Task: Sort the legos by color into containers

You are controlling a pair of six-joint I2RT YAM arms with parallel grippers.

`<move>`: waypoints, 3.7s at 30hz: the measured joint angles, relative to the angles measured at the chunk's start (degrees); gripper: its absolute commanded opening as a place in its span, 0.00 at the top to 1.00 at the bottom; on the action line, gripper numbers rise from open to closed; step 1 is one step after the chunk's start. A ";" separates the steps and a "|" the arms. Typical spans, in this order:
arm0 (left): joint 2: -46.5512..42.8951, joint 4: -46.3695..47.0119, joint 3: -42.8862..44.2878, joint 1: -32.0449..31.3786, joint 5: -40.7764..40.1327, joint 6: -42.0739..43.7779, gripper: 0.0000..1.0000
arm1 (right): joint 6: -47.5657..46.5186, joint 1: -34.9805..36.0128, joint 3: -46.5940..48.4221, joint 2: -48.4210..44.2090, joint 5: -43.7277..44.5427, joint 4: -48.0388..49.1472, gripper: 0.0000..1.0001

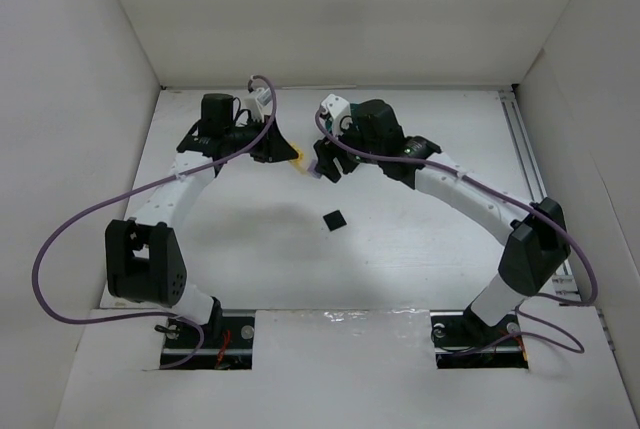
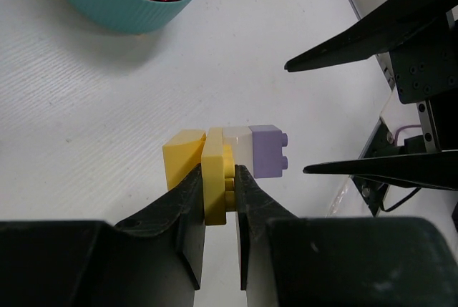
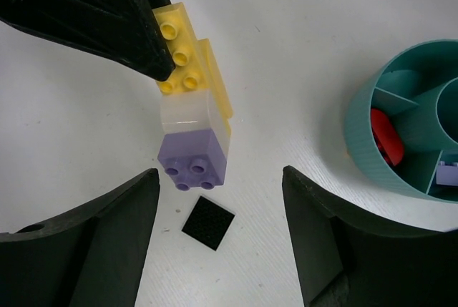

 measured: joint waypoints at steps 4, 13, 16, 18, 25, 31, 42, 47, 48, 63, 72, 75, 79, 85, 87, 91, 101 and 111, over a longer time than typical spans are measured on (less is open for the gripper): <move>0.00 -0.94 0.07 0.39 1.11 0.22 1.00 | -0.72 0.79 0.00 0.04 0.48 -0.39 0.26; 0.00 -1.22 0.07 0.48 2.69 0.17 1.00 | -1.44 3.23 0.00 0.76 0.48 -1.46 0.26; 0.00 -1.22 0.07 0.48 2.97 0.17 1.00 | -1.53 3.23 0.00 1.51 0.52 -1.84 0.26; 0.00 -1.22 0.07 0.48 3.21 0.17 1.00 | -1.75 3.23 0.00 2.03 0.63 -2.19 0.29; 0.00 -1.16 0.07 0.48 3.48 0.17 1.00 | -2.32 3.23 0.02 3.43 1.14 -2.99 0.64; 0.00 -1.20 0.07 0.52 3.52 0.13 0.94 | -2.93 3.61 0.02 3.48 1.99 -2.91 0.91; -3.48 -0.17 -5.03 1.40 7.21 7.91 0.14 | -5.09 2.51 -5.25 0.33 -1.49 -2.69 0.96; -10.97 1.57 -12.04 6.45 12.76 15.50 0.07 | -2.86 -0.26 -4.98 0.33 -8.22 -3.89 0.96; -12.33 1.77 -13.07 7.78 14.23 16.85 0.07 | -1.75 -1.20 -4.57 0.33 -10.25 -4.66 0.96; 4.13 -25.57 -4.31 11.58 31.80 53.53 0.06 | 17.73 -10.01 3.45 4.46 -42.53 -6.82 0.98; 13.18 -48.74 4.07 11.47 33.20 74.44 0.00 | 23.93 -10.38 4.66 8.74 -48.46 -4.61 0.98; 12.90 -50.58 6.32 10.43 33.44 75.76 0.00 | 25.44 -10.38 4.92 8.94 -49.18 -3.74 0.98; 12.66 -51.93 9.94 9.75 33.75 75.49 0.00 | 27.58 -10.29 5.40 8.96 -49.77 -1.53 0.98; 13.20 -52.15 14.69 9.79 33.97 73.16 0.00 | 30.80 -9.81 5.55 9.25 -50.29 1.90 0.99; 13.75 -52.13 16.00 9.79 34.05 72.17 0.00 | 31.89 -9.33 5.62 9.57 -50.31 2.86 0.99; 14.12 -51.93 16.57 9.81 33.92 70.36 0.00 | 33.07 -7.98 6.10 10.78 -50.36 4.17 0.99; 14.16 -48.28 16.57 11.08 32.26 63.23 0.07 | 33.35 -7.34 9.86 13.86 -47.82 4.92 1.00; 13.60 -47.80 16.37 9.44 33.66 61.51 0.00 | 32.98 -6.49 10.43 15.87 -45.62 5.75 1.00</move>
